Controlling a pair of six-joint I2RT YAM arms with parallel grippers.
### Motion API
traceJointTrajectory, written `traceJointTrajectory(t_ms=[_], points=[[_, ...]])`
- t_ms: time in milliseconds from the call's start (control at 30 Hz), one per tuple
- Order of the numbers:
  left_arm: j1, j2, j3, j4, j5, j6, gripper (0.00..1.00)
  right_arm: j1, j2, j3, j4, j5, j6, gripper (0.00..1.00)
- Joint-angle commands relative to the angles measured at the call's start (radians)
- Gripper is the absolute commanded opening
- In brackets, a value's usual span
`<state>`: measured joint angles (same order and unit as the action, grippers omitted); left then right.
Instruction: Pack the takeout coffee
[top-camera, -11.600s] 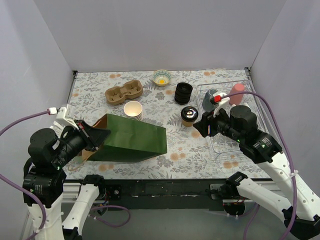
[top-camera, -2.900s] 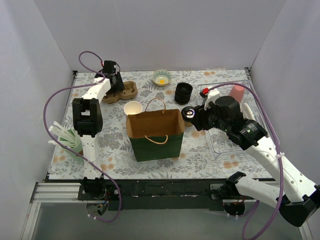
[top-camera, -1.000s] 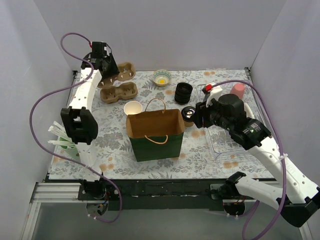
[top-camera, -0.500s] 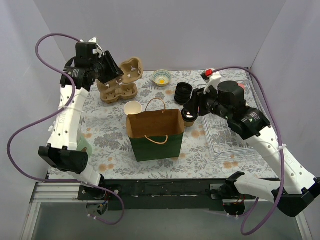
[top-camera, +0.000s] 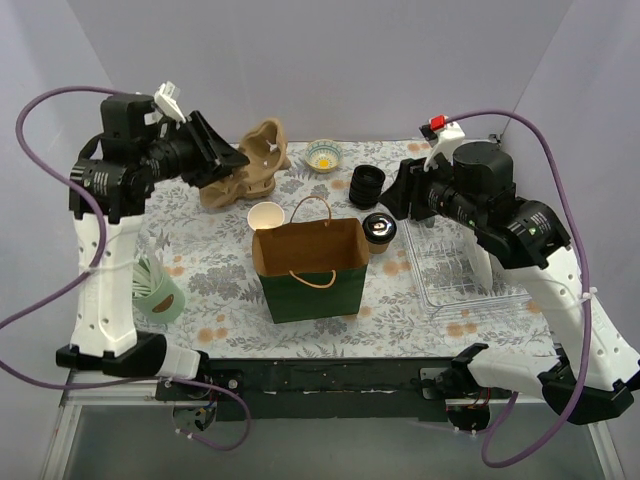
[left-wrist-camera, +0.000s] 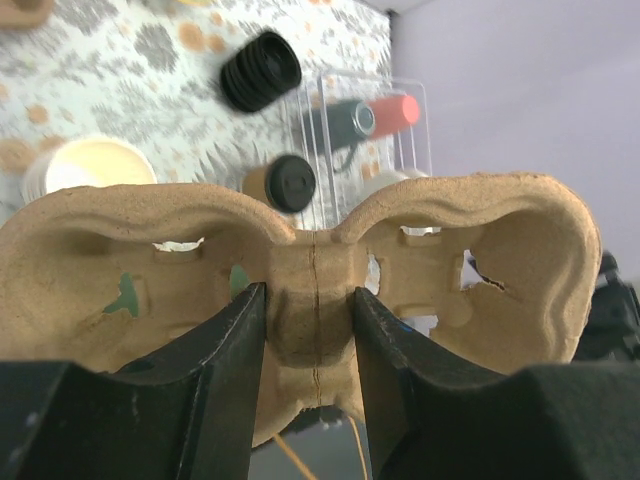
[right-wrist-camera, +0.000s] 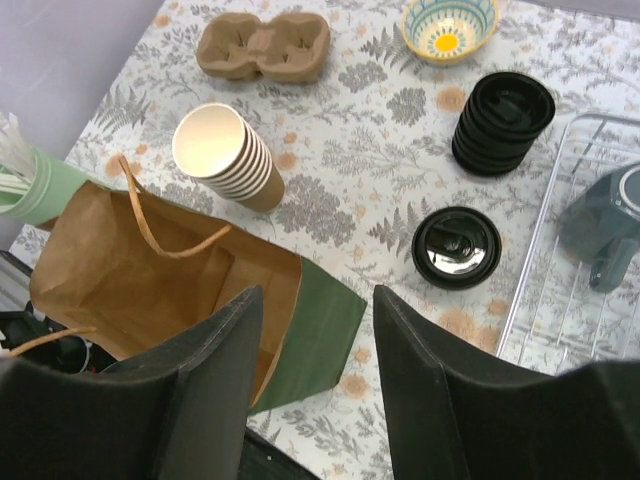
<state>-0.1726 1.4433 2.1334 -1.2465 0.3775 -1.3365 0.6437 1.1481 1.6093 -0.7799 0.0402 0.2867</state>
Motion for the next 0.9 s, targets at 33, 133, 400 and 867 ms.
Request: traceJointTrajectory(t_ms=[33, 133, 400, 867], points=[[-0.002, -0.187, -0.187, -0.059, 0.178, -0.046, 0.34, 0.005, -0.054, -0.051, -0.033, 0.003, 0.054, 0.56], [-0.004, -0.256, -0.254, -0.045, 0.224, -0.082, 0.33, 0.005, -0.051, -0.037, -0.035, -0.008, 0.055, 0.56], [-0.005, -0.363, -0.423, 0.117, 0.325, -0.214, 0.32, 0.005, -0.021, 0.021, -0.061, -0.013, 0.054, 0.55], [-0.116, -0.354, -0.563, 0.303, 0.232, -0.322, 0.30, 0.005, 0.013, 0.037, -0.052, -0.022, 0.031, 0.55]])
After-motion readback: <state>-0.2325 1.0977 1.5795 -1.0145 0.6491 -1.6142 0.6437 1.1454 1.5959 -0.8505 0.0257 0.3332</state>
